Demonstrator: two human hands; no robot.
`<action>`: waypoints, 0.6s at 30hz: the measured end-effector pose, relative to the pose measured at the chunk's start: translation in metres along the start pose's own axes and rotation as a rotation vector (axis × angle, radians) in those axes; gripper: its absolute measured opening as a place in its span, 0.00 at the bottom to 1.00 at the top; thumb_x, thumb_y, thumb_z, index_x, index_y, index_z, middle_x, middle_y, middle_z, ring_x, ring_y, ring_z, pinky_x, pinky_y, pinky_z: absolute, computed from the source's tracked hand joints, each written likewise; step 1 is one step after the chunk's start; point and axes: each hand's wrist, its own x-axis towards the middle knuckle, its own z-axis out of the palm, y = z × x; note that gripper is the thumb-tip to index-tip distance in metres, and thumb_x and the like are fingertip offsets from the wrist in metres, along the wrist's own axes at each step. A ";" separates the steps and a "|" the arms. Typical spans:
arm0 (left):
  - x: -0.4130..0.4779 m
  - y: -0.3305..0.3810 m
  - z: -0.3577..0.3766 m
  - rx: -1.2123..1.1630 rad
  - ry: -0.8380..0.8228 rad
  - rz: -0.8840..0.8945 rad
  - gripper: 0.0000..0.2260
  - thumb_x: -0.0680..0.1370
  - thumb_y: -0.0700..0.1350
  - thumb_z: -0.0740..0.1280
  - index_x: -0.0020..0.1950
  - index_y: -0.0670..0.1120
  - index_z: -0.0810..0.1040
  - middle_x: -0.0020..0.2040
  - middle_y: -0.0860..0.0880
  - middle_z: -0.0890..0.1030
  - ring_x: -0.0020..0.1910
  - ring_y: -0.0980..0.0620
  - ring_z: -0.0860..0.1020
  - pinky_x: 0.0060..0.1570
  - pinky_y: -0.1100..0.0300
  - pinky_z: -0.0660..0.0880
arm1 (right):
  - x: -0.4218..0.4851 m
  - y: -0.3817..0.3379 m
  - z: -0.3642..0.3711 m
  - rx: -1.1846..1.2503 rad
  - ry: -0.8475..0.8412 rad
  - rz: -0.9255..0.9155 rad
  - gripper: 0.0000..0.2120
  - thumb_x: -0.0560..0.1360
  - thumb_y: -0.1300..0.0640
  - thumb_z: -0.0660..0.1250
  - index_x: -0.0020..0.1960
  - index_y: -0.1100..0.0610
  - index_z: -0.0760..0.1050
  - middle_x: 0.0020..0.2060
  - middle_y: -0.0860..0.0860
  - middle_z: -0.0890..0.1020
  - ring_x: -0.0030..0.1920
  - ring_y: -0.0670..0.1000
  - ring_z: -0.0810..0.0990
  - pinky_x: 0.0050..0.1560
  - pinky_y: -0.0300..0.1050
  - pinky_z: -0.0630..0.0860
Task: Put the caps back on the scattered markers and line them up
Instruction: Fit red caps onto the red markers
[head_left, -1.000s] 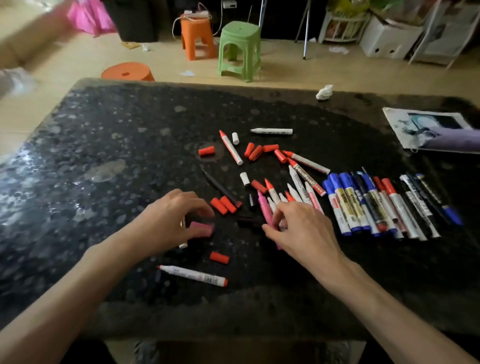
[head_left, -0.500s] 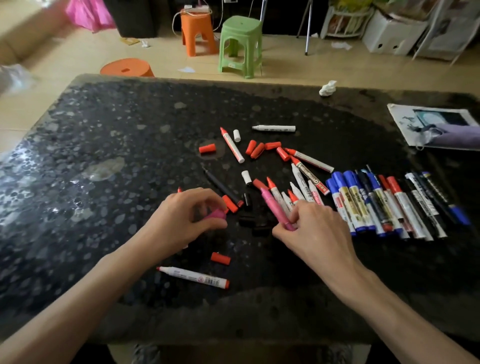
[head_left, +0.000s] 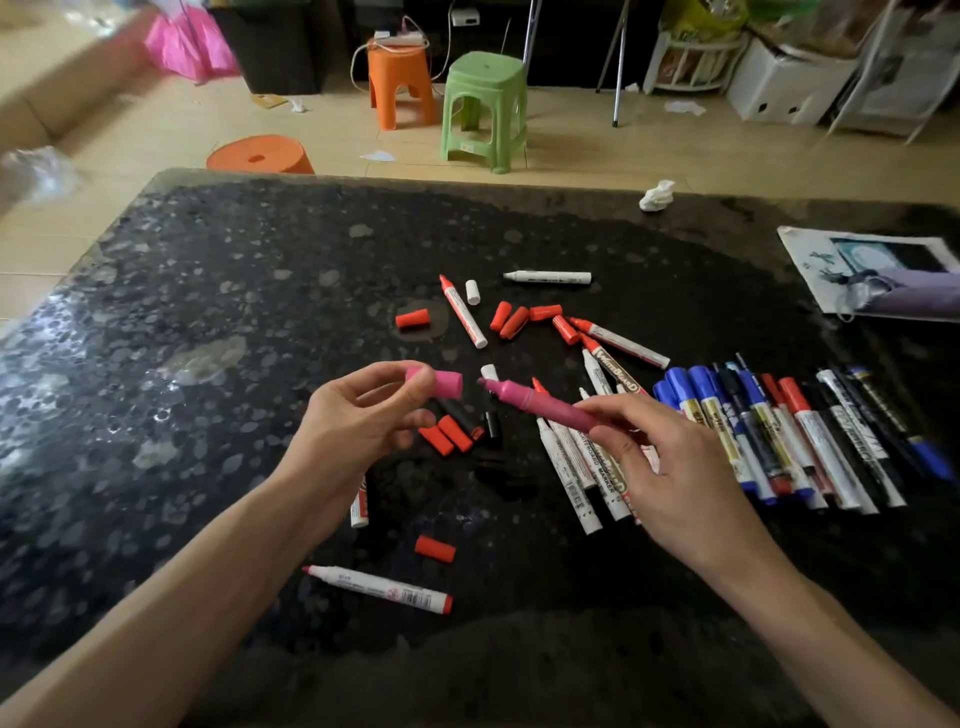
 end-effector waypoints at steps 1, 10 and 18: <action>0.001 0.000 0.001 -0.001 -0.001 0.002 0.14 0.70 0.51 0.75 0.51 0.45 0.85 0.42 0.50 0.86 0.34 0.57 0.80 0.32 0.68 0.75 | 0.001 0.000 0.001 -0.011 0.006 -0.017 0.11 0.82 0.57 0.68 0.62 0.47 0.81 0.51 0.39 0.83 0.54 0.39 0.81 0.53 0.28 0.72; 0.002 -0.001 0.005 0.112 -0.063 0.034 0.15 0.70 0.48 0.77 0.54 0.43 0.85 0.45 0.46 0.87 0.37 0.55 0.82 0.35 0.67 0.76 | 0.001 -0.003 0.006 -0.041 0.004 -0.096 0.12 0.82 0.59 0.67 0.64 0.49 0.80 0.52 0.40 0.80 0.55 0.40 0.79 0.55 0.28 0.72; 0.001 -0.003 0.007 0.835 -0.168 0.466 0.06 0.77 0.52 0.73 0.53 0.55 0.85 0.40 0.58 0.85 0.40 0.56 0.84 0.43 0.61 0.79 | 0.001 -0.003 0.008 0.013 -0.034 -0.093 0.10 0.83 0.56 0.66 0.64 0.50 0.79 0.51 0.39 0.80 0.54 0.41 0.79 0.54 0.30 0.72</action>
